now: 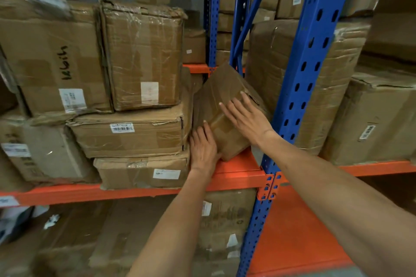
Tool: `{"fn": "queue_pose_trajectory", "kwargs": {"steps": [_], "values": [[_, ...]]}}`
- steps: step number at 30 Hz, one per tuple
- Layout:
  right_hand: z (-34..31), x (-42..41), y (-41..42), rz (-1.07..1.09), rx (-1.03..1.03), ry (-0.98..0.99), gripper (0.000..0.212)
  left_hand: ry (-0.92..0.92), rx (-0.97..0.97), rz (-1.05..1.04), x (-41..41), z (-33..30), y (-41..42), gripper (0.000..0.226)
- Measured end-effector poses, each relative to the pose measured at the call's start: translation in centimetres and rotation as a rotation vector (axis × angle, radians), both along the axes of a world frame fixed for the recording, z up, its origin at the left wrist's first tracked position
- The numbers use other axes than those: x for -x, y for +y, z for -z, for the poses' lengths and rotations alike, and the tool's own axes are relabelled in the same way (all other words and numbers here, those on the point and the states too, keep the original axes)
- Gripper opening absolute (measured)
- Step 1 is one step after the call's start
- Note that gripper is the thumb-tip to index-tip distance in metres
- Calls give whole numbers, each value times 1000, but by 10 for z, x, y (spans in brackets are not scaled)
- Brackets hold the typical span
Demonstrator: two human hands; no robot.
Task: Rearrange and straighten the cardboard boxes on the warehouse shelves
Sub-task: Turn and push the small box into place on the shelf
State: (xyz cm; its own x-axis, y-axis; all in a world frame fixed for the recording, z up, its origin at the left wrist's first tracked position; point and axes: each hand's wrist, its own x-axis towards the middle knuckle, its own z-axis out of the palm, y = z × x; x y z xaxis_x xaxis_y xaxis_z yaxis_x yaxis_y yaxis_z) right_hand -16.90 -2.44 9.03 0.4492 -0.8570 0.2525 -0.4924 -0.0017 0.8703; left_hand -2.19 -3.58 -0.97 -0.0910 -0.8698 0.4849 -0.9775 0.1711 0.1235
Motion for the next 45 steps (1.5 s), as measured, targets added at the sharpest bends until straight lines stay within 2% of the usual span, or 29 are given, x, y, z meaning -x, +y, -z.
{"fn": "queue_pose_trajectory", "kwargs": {"steps": [3, 7, 9, 12, 13, 15, 17, 20, 22, 24, 27, 28, 31, 34, 35, 37, 38, 40, 42, 45], "values": [[-18, 1, -5, 28, -76, -63, 85, -50, -63, -25, -1, -6, 3, 119], [-27, 7, -13, 141, -124, -206, 115, 78, -137, 44, 8, -2, -9, 136], [-26, 9, -13, 107, -205, -286, 128, 351, -144, 99, 17, 2, -8, 133], [-27, 14, -14, 62, -259, -343, 130, 899, -46, 115, 34, 13, 5, 120], [-28, 14, -14, 60, -259, -350, 129, 1025, -15, 97, 40, 14, 8, 119], [-29, 13, -14, 59, -262, -371, 127, 1149, 28, 48, 47, 13, 8, 119], [-30, 14, -13, 49, -257, -389, 125, 1157, 1, 15, 50, 8, -1, 122], [-31, 13, -12, 46, -248, -387, 121, 1015, -72, 50, 45, 8, -13, 128], [-31, 13, -9, 50, -250, -392, 116, 1013, -47, 63, 42, 7, -16, 121], [-30, 11, -4, 10, -210, -423, 98, 1074, 16, 63, 42, 6, -16, 105], [-28, 3, 0, -152, -39, -582, 51, 1128, 124, 57, 41, -4, -7, 72], [-30, 0, 1, -186, -20, -637, 46, 1129, 141, 52, 38, -8, -4, 66], [-45, 5, -2, -279, -54, -902, 58, 1070, 94, 58, 27, -16, 7, 64], [-58, 23, -5, -246, -81, -1358, 88, 914, -15, -9, 32, -11, 30, 67], [-58, 29, -6, -130, -148, -1472, 102, 969, -76, -51, 38, -7, 38, 66], [-54, 35, -9, 158, -340, -1480, 127, 1255, -287, -184, 48, -5, 49, 70], [-50, 36, -11, 249, -410, -1440, 131, 1414, -415, -271, 49, -6, 48, 78], [-43, 35, -16, 292, -433, -1457, 129, 1653, -582, -373, 46, -10, 35, 96], [-40, 32, -22, 292, -401, -1560, 123, 1770, -590, -340, 40, -16, 19, 105], [-35, 29, -27, 310, -385, -1708, 121, 2027, -581, -105, 36, -22, 0, 108]]}}
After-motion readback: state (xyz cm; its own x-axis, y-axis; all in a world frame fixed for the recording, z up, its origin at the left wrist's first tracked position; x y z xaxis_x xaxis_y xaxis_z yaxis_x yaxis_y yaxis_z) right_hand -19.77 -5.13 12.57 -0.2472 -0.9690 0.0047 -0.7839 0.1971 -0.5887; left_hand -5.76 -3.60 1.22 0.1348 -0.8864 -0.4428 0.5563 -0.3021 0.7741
